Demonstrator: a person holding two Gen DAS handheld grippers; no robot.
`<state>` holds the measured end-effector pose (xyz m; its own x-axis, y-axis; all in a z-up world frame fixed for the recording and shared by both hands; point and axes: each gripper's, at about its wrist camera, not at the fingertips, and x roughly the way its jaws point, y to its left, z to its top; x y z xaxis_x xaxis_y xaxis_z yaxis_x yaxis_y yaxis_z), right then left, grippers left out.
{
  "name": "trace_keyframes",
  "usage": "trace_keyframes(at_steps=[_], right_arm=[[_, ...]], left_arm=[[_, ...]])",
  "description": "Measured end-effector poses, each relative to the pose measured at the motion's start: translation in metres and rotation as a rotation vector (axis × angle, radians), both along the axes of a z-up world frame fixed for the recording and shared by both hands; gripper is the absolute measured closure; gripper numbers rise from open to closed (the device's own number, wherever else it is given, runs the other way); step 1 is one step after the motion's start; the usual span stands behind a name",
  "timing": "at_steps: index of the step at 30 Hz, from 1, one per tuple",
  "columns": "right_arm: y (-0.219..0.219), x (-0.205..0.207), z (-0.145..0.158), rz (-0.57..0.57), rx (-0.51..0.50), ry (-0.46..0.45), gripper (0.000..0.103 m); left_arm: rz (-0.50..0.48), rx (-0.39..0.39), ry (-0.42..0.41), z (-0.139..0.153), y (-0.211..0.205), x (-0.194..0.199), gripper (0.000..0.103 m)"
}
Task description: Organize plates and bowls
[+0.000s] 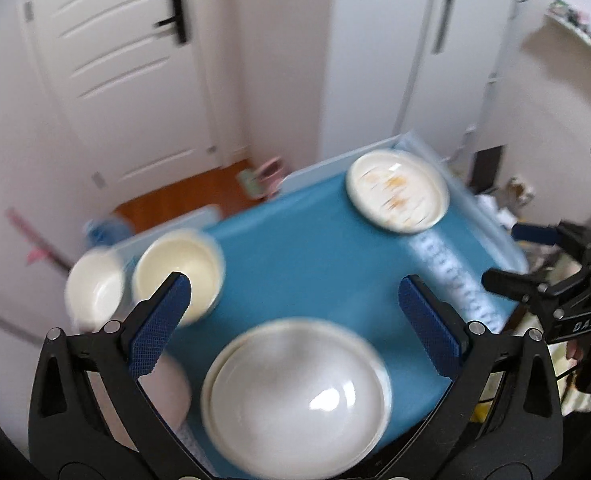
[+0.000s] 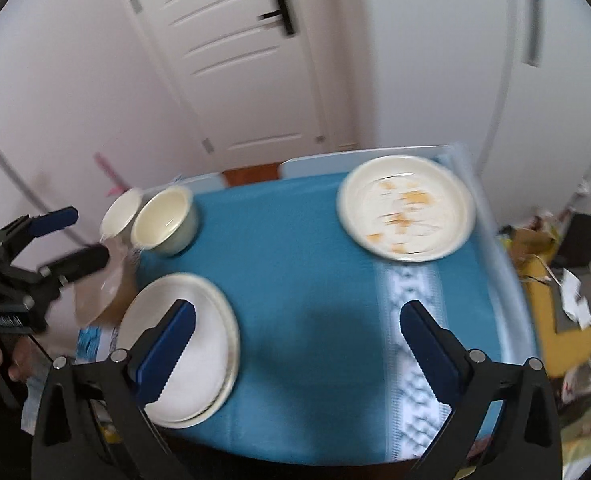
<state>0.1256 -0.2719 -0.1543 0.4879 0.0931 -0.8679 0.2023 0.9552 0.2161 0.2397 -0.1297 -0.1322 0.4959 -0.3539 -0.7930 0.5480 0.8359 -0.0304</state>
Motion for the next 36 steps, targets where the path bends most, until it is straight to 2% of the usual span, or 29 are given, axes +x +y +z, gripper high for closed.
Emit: trace_keyframes(at_steps=[4,7,10,15,17,19,20,22,25,27,30,33,36], right_arm=[[-0.036,-0.001,0.023,-0.127,-0.036,-0.039,0.001],[-0.066,0.002,0.029,-0.208,-0.001,-0.057,0.001],[-0.095,0.009,0.014,-0.282,0.050,-0.036,0.001],[-0.129,0.025,-0.033,-0.359,0.147,-0.005,0.001],[-0.140,0.033,-0.059,-0.383,0.187,0.014,0.007],[-0.147,0.039,-0.080,-0.402,0.226,0.032,0.021],[-0.150,0.043,-0.091,-0.410,0.249,0.040,0.023],[-0.155,0.049,-0.108,-0.419,0.271,0.059,0.035],[-0.161,0.055,-0.131,-0.433,0.287,0.091,0.044],[-0.165,0.056,-0.141,-0.437,0.301,0.098,0.048],[-0.169,0.058,-0.152,-0.438,0.310,0.094,0.056],[-0.169,0.060,-0.156,-0.433,0.309,0.086,0.060],[-0.171,0.064,-0.161,-0.425,0.316,0.093,0.069]], left_arm=[[-0.104,-0.067,-0.003,0.013,-0.036,0.029,0.000],[-0.163,-0.097,0.045,0.010,-0.070,0.055,0.000],[-0.205,-0.135,0.115,-0.003,-0.097,0.083,0.000],[-0.216,-0.067,0.197,-0.053,-0.134,0.131,0.002],[-0.214,-0.048,0.237,-0.075,-0.144,0.144,0.009],[-0.218,-0.025,0.280,-0.099,-0.153,0.159,0.021],[-0.216,-0.008,0.293,-0.110,-0.158,0.164,0.023],[-0.215,0.019,0.322,-0.132,-0.168,0.173,0.033],[-0.228,0.034,0.361,-0.159,-0.178,0.185,0.038],[-0.231,0.036,0.376,-0.173,-0.182,0.190,0.039],[-0.233,0.043,0.390,-0.186,-0.187,0.195,0.052],[-0.239,0.047,0.401,-0.196,-0.191,0.198,0.053],[-0.240,0.044,0.397,-0.200,-0.191,0.201,0.064]])
